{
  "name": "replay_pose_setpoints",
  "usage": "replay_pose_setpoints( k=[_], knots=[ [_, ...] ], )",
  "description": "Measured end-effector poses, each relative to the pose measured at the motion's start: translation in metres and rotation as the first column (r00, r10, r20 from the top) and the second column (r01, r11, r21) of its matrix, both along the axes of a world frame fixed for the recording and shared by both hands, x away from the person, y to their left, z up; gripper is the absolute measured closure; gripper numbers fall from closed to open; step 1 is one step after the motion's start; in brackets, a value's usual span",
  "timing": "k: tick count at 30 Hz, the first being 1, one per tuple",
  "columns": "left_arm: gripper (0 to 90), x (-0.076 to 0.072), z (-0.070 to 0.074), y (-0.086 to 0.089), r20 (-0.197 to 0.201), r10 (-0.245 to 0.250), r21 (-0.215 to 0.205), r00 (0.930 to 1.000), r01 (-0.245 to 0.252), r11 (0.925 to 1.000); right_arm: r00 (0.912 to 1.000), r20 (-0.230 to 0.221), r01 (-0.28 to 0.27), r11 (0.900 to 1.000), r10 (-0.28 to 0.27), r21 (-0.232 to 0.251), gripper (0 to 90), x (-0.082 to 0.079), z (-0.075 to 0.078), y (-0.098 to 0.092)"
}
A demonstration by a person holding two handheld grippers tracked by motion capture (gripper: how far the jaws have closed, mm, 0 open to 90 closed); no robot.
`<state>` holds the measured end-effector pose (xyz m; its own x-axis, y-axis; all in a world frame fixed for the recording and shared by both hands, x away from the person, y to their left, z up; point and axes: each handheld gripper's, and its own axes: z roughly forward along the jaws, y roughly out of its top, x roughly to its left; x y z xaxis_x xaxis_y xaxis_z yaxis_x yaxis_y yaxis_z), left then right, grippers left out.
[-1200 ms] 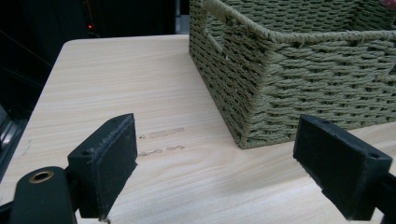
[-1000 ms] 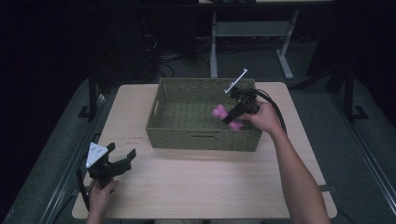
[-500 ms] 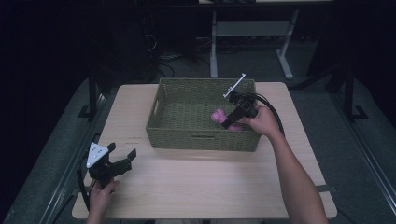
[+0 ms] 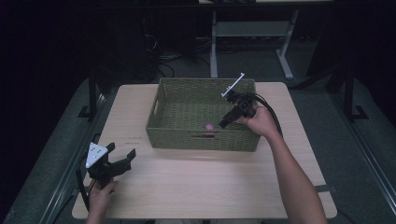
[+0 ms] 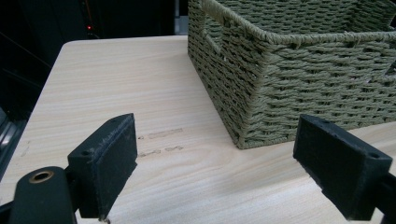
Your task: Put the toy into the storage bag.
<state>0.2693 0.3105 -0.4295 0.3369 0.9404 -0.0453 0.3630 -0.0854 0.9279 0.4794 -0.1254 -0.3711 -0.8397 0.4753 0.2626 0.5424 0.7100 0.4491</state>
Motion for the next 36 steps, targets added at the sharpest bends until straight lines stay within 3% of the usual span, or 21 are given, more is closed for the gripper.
replay_pose_setpoints(
  k=[15, 27, 36],
  knots=[
    [12.9, -0.002, 0.001, -0.002, 0.003, -0.006, 0.000, 1.0000, 0.006, 1.0000, 0.9985, 0.050, 0.023, 1.000, -0.022, -0.002, 38.4, -0.011, 0.015, -0.003],
    [12.9, 0.000, -0.001, -0.002, -0.002, -0.004, 0.004, 1.0000, 0.004, 1.0000, 0.9950, 0.080, 0.056, 0.998, -0.059, 0.041, 28.1, -0.020, 0.027, -0.015],
    [12.9, -0.002, 0.000, -0.002, 0.000, 0.001, 0.001, 1.0000, -0.001, 1.0000, 0.9923, 0.100, 0.066, 0.995, -0.073, 0.074, 26.4, -0.030, 0.033, -0.023]
  ],
)
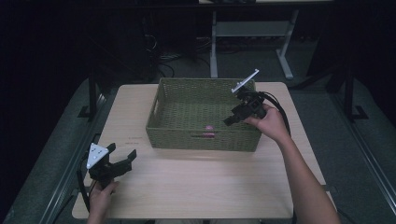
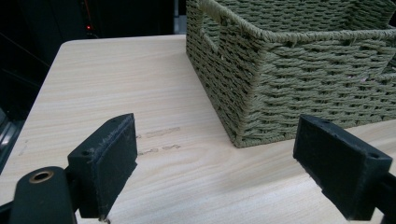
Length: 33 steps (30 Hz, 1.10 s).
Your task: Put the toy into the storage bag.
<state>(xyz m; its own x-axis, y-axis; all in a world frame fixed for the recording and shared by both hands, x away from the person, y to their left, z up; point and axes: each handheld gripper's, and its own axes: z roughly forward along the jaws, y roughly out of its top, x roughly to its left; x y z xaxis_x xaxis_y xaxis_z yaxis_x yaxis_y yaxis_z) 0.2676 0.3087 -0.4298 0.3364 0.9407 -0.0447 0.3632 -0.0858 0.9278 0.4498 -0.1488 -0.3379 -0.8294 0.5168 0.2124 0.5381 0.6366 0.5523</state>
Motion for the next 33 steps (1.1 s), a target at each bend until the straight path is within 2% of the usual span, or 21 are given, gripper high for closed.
replay_pose_setpoints(
  k=[2, 4, 9, 22, 33],
  knots=[
    [12.9, 0.000, 0.000, 0.000, 0.000, -0.001, -0.001, 1.0000, 0.001, 1.0000, 1.0000, -0.007, -0.004, 1.000, 0.004, -0.001, 25.9, -0.003, 0.002, 0.000],
    [12.9, 0.000, 0.000, 0.000, 0.001, -0.002, 0.003, 1.0000, 0.002, 1.0000, 1.0000, 0.002, -0.007, 1.000, 0.007, -0.008, 25.8, -0.006, 0.004, 0.000],
    [13.0, 0.000, 0.000, 0.000, 0.001, -0.001, 0.000, 1.0000, 0.001, 1.0000, 0.9998, 0.020, -0.008, 1.000, 0.008, 0.008, 25.7, -0.013, 0.008, -0.004],
    [12.9, -0.001, 0.000, -0.002, -0.001, -0.004, 0.003, 1.0000, 0.004, 1.0000, 0.9995, 0.032, -0.004, 1.000, 0.003, 0.016, 25.4, -0.029, 0.009, -0.014],
    [12.9, -0.001, 0.000, -0.001, 0.000, -0.005, 0.004, 1.0000, 0.005, 1.0000, 0.9974, 0.070, -0.018, 1.000, 0.017, 0.015, 24.9, -0.048, 0.017, -0.018]
  ],
)
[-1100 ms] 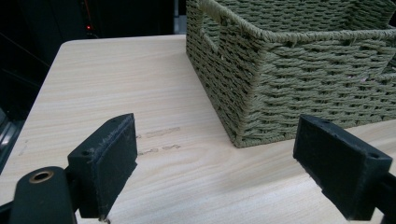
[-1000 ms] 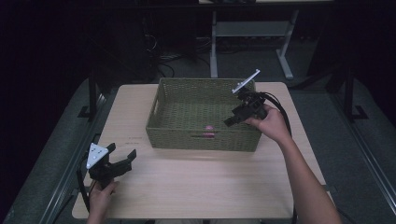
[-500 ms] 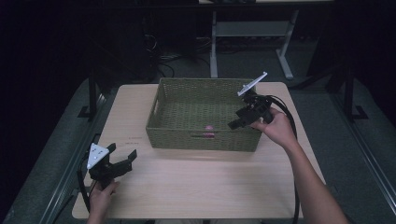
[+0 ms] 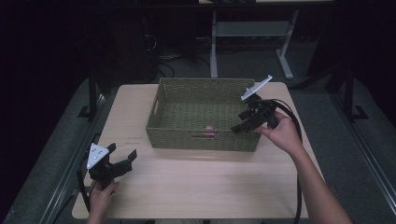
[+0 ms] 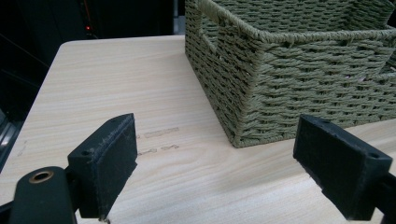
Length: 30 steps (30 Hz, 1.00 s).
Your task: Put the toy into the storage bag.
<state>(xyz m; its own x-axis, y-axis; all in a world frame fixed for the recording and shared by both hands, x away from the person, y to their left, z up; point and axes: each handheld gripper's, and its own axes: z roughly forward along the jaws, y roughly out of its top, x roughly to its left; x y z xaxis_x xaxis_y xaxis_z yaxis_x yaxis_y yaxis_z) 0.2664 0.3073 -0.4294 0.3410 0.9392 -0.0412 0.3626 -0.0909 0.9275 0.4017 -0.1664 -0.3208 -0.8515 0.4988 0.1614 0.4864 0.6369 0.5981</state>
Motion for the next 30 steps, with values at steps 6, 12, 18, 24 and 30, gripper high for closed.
replay_pose_setpoints(
  k=[6, 12, 18, 24, 30],
  knots=[
    [13.0, 0.000, 0.000, 0.000, 0.001, -0.002, 0.000, 1.0000, 0.002, 1.0000, 1.0000, 0.007, 0.004, 1.000, -0.004, 0.006, 24.9, -0.010, -0.002, -0.004],
    [12.9, 0.000, 0.000, -0.001, 0.000, -0.003, 0.001, 1.0000, 0.003, 1.0000, 0.9999, 0.012, 0.000, 1.000, 0.000, 0.010, 24.8, -0.023, -0.004, -0.008],
    [12.9, 0.000, 0.000, 0.000, 0.001, -0.002, 0.000, 1.0000, 0.002, 1.0000, 0.9999, 0.011, 0.000, 1.000, 0.000, 0.017, 24.2, -0.032, -0.008, -0.013],
    [13.0, 0.000, 0.000, -0.001, 0.000, -0.003, 0.000, 1.0000, 0.003, 1.0000, 0.9999, 0.013, 0.002, 1.000, -0.002, 0.014, 24.2, -0.038, -0.012, -0.016],
    [13.0, -0.001, 0.000, 0.000, 0.001, -0.001, -0.002, 1.0000, 0.001, 1.0000, 0.9998, 0.016, 0.008, 1.000, -0.008, 0.021, 24.2, -0.044, -0.016, -0.019]
  ],
)
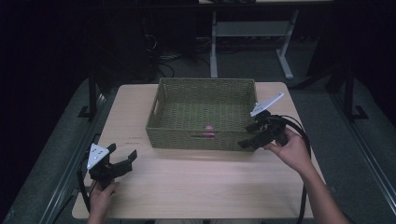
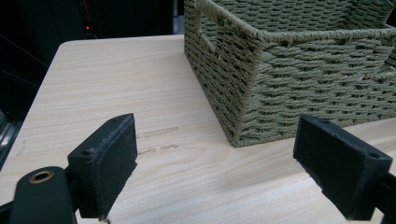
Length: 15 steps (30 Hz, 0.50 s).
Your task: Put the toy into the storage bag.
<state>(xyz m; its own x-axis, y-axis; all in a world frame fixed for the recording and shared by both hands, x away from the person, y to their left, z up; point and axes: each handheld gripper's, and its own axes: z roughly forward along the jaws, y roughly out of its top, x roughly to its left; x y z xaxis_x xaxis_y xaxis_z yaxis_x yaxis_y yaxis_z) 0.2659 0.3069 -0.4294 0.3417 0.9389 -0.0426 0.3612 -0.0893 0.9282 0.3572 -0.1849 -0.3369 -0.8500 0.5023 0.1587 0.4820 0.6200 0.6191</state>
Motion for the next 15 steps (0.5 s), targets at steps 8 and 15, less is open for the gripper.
replay_pose_setpoints(
  k=[8, 15],
  knots=[
    [13.0, 0.000, 0.000, -0.001, -0.001, 0.001, 0.003, 1.0000, -0.001, 1.0000, 0.9999, -0.011, 0.004, 1.000, -0.004, 0.003, 23.5, -0.009, -0.012, -0.006],
    [12.9, 0.001, 0.000, -0.002, -0.003, -0.003, 0.003, 1.0000, 0.003, 1.0000, 0.9999, -0.013, 0.001, 1.000, -0.001, -0.001, 22.9, -0.015, -0.016, -0.007]
  ],
)
